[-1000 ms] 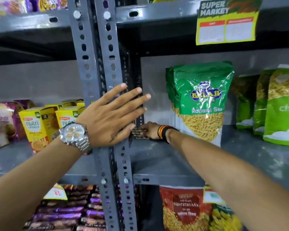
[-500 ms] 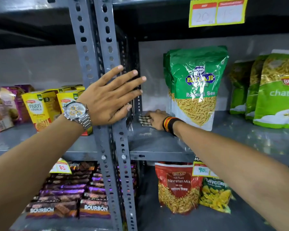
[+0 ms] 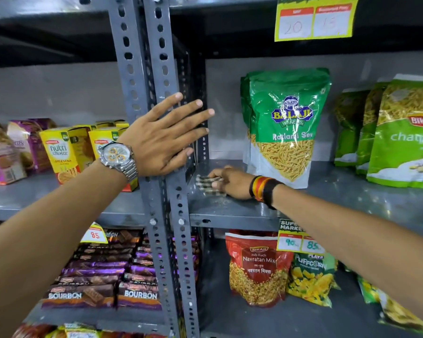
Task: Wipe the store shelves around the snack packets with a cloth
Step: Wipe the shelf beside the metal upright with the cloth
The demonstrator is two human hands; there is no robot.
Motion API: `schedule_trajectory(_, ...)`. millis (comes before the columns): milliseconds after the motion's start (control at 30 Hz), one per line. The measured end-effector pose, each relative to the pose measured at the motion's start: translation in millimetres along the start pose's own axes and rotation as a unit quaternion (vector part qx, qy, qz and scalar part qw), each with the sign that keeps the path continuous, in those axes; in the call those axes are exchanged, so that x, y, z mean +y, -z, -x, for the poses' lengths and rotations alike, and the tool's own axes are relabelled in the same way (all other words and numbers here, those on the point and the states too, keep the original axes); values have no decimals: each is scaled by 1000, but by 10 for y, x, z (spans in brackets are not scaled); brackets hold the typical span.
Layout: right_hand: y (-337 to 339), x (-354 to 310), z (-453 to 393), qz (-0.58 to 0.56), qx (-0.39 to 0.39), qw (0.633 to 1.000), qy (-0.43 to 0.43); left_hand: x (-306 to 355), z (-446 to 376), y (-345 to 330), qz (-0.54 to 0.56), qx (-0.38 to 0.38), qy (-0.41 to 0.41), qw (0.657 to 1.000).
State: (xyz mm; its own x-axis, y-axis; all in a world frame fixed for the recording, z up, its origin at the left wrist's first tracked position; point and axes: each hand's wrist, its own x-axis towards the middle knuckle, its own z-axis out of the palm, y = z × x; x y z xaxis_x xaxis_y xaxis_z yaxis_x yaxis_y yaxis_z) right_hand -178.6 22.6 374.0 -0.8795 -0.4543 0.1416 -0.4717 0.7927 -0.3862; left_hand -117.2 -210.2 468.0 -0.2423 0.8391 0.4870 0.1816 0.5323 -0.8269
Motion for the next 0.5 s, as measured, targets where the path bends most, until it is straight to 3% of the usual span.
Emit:
schedule_trajectory(100,101,-12,-11,-32,1,999,23,0,-2,0,0,2,4,1000)
schedule_trajectory(167,139,36,-194,-17,41,999,9,0,-10,6,2,1,4,1000)
schedule_trajectory(333,-122,-28,-572,10,42,999,-18,4,-2,10,3,-9,5,1000)
schedule_trajectory(500,1,-177,-119,-37,-75,994,73,3,-7,6,3,-4,2,1000)
